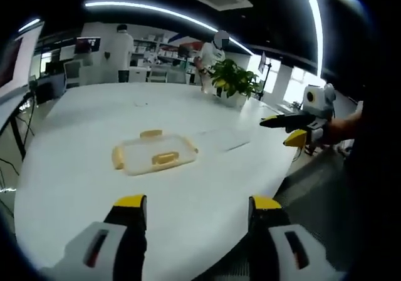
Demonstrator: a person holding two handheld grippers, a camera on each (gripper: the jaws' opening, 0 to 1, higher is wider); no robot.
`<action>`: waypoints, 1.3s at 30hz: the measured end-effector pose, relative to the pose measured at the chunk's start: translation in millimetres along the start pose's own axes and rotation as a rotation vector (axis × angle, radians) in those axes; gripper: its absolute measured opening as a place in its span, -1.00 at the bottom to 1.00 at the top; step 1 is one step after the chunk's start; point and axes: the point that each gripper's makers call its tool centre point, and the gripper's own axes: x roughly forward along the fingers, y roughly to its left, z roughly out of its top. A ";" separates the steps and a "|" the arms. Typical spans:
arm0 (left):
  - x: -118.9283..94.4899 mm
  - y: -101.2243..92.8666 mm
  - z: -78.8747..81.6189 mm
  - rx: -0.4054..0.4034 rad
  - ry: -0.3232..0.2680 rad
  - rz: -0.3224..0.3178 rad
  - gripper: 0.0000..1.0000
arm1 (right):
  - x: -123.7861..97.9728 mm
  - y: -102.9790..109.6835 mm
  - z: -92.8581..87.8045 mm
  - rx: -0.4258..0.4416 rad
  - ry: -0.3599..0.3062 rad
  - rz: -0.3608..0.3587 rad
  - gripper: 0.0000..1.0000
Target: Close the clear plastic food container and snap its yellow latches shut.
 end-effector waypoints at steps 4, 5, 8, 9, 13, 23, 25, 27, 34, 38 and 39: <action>1.2 2.9 0.5 -0.003 0.017 -0.011 0.24 | 7.2 1.2 -1.0 -0.026 0.014 0.022 0.36; 2.3 4.6 2.2 -0.005 0.021 -0.015 0.25 | 10.0 -0.6 -0.9 -0.023 0.013 0.025 0.36; 7.0 9.5 6.9 0.016 0.025 -0.027 0.29 | 15.8 -4.0 3.1 -0.017 0.008 0.029 0.37; 8.5 11.7 8.0 0.018 0.027 -0.029 0.30 | 17.3 -4.6 4.5 -0.017 0.005 0.030 0.38; 12.7 24.2 18.3 0.029 0.010 -0.029 0.30 | 26.2 -8.2 13.8 -0.041 -0.008 0.041 0.41; 20.6 48.9 26.9 0.085 0.049 -0.038 0.31 | 44.6 -23.6 20.6 -0.039 -0.021 0.043 0.40; 21.0 53.1 26.3 0.091 0.060 -0.040 0.31 | 48.9 -26.3 18.9 -0.061 -0.003 0.042 0.37; 20.8 58.1 28.0 0.096 0.066 -0.039 0.31 | 52.5 -27.5 19.8 -0.065 0.000 0.046 0.36; 28.1 70.8 28.9 0.135 0.097 -0.063 0.27 | 65.1 -34.4 16.8 -0.098 0.030 0.053 0.32; 32.2 76.6 27.4 0.170 0.126 -0.077 0.22 | 72.5 -35.5 11.8 -0.115 0.053 0.064 0.31; 33.2 78.5 27.8 0.176 0.130 -0.078 0.21 | 74.9 -36.3 10.1 -0.122 0.060 0.067 0.30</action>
